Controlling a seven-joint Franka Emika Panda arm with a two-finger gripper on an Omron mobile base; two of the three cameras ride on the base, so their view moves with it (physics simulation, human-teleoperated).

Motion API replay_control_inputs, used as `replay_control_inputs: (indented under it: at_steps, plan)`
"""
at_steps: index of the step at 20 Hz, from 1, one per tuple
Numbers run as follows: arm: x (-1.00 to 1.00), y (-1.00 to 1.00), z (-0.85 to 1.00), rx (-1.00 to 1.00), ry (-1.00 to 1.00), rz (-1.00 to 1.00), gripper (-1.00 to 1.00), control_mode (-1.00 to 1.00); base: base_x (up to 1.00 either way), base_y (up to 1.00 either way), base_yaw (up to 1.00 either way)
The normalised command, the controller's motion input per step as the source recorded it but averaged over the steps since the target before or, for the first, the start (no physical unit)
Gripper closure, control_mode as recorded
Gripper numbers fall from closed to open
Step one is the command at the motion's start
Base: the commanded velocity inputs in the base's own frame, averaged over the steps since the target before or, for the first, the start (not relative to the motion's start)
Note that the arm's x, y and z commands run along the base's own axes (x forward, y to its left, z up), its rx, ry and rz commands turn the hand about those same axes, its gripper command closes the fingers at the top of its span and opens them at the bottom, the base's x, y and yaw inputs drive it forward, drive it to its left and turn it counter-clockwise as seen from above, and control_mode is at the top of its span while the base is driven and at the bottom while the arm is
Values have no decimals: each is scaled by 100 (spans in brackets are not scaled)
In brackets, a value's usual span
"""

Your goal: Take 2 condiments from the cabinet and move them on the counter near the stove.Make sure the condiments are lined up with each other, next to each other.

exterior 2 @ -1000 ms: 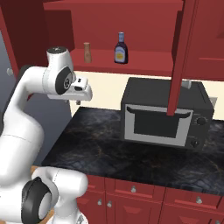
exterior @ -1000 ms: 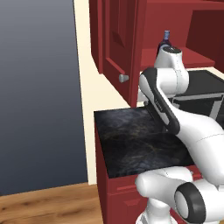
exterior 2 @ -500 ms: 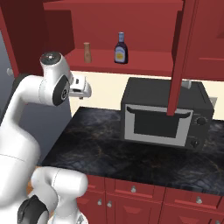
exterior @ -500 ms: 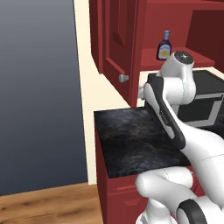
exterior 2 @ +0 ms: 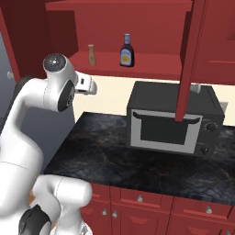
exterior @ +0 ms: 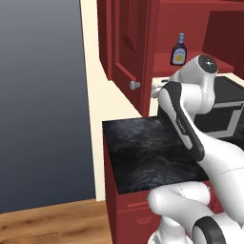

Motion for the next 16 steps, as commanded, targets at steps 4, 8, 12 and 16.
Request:
replay_control_inputs:
  at_steps: [4, 8, 12, 16]
  plan:
    - [37, 0, 31, 0, 0, 0, -100, -100, 0, 0, 0]
    - [42, 0, 27, 0, 0, 0, -100, -100, 0, 0, 0]
    - [43, 0, 21, 0, 0, 0, -100, -100, 0, 0, 0]
    - [38, 0, 22, 0, -6, 0, -100, -100, 0, 0, 0]
